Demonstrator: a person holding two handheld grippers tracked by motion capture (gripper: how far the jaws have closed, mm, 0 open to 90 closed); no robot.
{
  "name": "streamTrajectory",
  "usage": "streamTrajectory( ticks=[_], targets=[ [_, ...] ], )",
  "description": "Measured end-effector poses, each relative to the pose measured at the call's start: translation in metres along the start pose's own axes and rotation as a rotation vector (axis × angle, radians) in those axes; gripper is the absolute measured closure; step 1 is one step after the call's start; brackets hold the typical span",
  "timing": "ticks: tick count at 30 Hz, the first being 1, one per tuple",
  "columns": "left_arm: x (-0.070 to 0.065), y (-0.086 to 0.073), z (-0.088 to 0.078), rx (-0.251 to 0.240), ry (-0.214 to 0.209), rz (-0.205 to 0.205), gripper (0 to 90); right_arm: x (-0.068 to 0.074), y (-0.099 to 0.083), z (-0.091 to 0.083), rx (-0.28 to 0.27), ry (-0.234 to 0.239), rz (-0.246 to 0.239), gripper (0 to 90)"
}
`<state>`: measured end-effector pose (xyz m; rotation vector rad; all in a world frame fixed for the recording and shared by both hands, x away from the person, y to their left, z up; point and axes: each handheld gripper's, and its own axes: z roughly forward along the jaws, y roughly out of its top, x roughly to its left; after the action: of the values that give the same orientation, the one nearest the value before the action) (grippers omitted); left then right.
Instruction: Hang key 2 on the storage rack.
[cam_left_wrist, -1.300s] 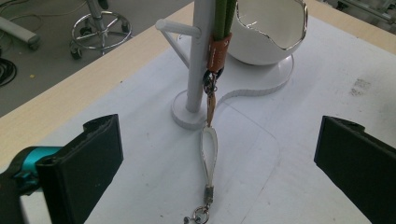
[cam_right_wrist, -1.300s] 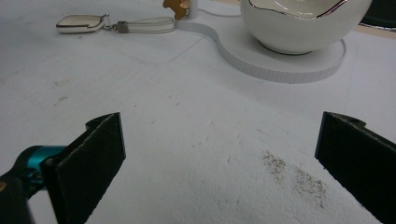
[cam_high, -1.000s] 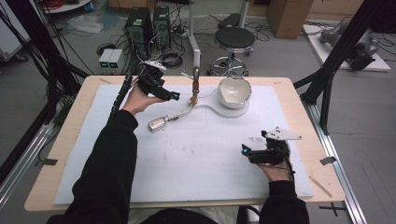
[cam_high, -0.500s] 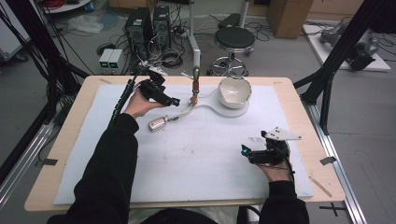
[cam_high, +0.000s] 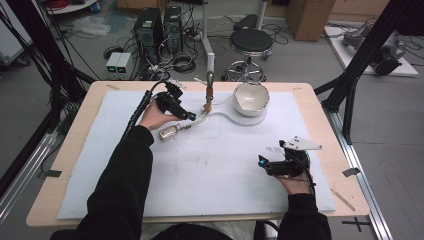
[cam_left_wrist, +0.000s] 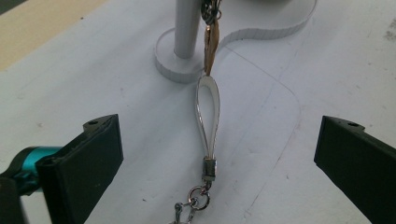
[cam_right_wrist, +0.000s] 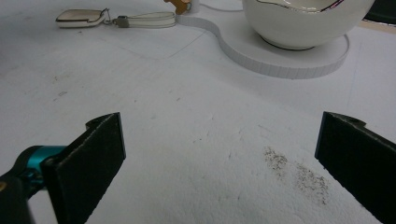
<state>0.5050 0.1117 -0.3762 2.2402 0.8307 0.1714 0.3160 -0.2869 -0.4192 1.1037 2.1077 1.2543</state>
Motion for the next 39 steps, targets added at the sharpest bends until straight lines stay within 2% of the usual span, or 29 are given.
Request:
streamTrajectory(
  ticks=[3,8,11,13,24,30,33,39],
  targets=[
    [0.001,-0.001,0.007,0.027,-0.02,-0.013,1.7,0.0,0.0,0.0,0.001,0.0,0.0,0.8],
    [0.004,-0.005,0.017,0.066,-0.02,-0.036,1.9,-0.001,-0.001,0.0,0.002,-0.003,-0.001,0.8],
    [0.006,-0.006,0.023,0.071,-0.022,-0.047,3.2,-0.001,-0.001,0.0,0.004,-0.002,0.003,0.8],
    [0.005,-0.007,0.025,0.068,-0.009,-0.038,10.1,-0.001,-0.002,0.0,0.008,-0.004,-0.002,0.8],
    [-0.004,-0.006,0.039,0.072,0.013,0.023,33.7,-0.001,-0.002,0.0,0.012,-0.002,-0.005,0.8],
    [-0.004,-0.008,0.049,0.092,0.025,0.022,39.2,-0.001,-0.002,0.0,0.008,-0.003,-0.008,0.8],
    [-0.005,-0.009,0.053,0.107,0.037,0.034,40.4,0.0,-0.002,0.001,0.014,0.001,-0.006,0.8],
    [-0.008,-0.01,0.059,0.092,0.04,0.039,46.5,0.0,-0.002,0.002,0.019,0.005,-0.011,0.8]
  ],
)
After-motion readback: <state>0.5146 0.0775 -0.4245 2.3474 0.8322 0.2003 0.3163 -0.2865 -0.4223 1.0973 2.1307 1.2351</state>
